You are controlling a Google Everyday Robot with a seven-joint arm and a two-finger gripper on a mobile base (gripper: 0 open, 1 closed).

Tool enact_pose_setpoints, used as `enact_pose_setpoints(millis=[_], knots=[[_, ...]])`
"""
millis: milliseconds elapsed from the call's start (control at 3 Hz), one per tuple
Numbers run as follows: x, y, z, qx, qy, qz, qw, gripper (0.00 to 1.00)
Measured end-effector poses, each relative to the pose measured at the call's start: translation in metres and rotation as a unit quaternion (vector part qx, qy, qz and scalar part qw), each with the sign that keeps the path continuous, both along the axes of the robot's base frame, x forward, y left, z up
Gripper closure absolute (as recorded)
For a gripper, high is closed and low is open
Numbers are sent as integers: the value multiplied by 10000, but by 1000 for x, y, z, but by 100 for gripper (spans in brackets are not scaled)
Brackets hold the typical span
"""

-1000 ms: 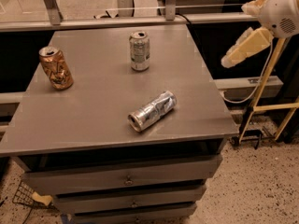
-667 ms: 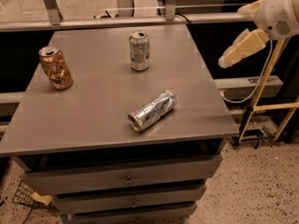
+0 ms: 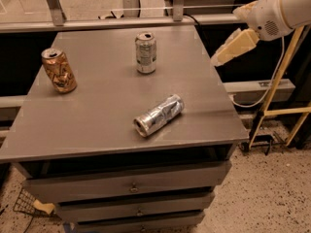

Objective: Move 7up can near redbull can

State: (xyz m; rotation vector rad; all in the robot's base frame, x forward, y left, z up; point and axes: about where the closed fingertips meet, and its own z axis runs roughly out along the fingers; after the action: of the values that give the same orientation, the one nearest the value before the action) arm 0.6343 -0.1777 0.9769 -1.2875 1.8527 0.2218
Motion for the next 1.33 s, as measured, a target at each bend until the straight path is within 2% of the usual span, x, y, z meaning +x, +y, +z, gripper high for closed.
enact_pose_setpoints(millis=[333,667,1000,1333], knots=[[28,41,-11,375,106,-42,9992,0],[50,79,-29,594,274,-116,9978,0],[66,113,-49,701,424,-145,9965,0],[78,146,-66,755,564,-29,9955,0]])
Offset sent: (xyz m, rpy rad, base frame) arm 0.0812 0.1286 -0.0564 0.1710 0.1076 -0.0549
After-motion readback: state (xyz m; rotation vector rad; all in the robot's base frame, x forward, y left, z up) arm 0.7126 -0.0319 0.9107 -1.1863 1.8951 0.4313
